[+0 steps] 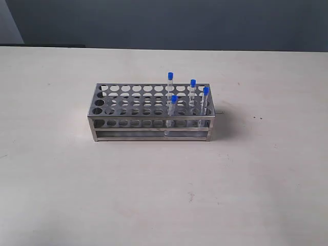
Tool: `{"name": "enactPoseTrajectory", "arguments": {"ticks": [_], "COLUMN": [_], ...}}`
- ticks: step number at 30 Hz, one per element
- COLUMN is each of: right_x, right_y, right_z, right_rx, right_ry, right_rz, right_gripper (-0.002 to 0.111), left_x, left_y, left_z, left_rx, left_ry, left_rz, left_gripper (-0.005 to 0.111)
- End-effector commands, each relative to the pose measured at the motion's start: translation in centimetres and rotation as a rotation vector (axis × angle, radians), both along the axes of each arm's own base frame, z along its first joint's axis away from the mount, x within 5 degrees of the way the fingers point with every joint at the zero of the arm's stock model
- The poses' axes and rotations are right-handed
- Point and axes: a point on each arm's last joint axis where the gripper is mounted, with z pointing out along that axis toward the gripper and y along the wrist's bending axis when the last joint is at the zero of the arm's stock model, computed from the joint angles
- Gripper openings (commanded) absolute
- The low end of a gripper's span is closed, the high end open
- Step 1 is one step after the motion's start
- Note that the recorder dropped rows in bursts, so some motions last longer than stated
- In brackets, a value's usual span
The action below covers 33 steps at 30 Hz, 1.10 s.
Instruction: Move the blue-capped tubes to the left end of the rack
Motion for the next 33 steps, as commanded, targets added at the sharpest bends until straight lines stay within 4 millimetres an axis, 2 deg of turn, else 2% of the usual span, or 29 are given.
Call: {"name": "enactPoseTrajectory", "arguments": {"ticks": [1,7,15,17,20,23,26,28,33], "right_x": [0.0,0.0,0.0,-0.1,-0.9,-0.8,1.1,3.5,11.3], "right_y": [-0.3,-0.3,-0.4,-0.3,0.1,0.6,1.6,2.8,6.5], "right_z": [0.3,0.3,0.4,1.0,3.9,7.3,10.0,11.5,13.2], "right_rx": [0.178,0.293,0.361,0.290,0.039,-0.197,-0.330,-0.411,-0.594], "right_ry": [0.018,0.048,0.060,0.023,-0.119,-0.173,-0.097,0.011,0.250], "right_rz": [-0.018,-0.011,-0.019,-0.011,0.036,0.074,0.140,0.237,0.544], "right_gripper": [0.021,0.021,0.021,0.021,0.021,0.021,0.021,0.021,0.021], "left_x": [0.1,0.1,0.1,0.1,0.1,0.1,0.1,0.1,0.1], "left_y": [0.0,0.0,0.0,0.0,0.0,0.0,0.0,0.0,0.0], "left_z": [0.0,0.0,0.0,0.0,0.0,0.0,0.0,0.0,0.0], "left_rx": [-0.007,-0.007,-0.007,-0.007,-0.007,-0.007,-0.007,-0.007,-0.007], "left_ry": [-0.005,-0.005,-0.005,-0.005,-0.005,-0.005,-0.005,-0.005,-0.005], "left_rz": [-0.005,-0.005,-0.005,-0.005,-0.005,-0.005,-0.005,-0.005,-0.005], "left_gripper": [0.000,0.000,0.000,0.000,0.000,0.000,0.000,0.000,0.000]}}
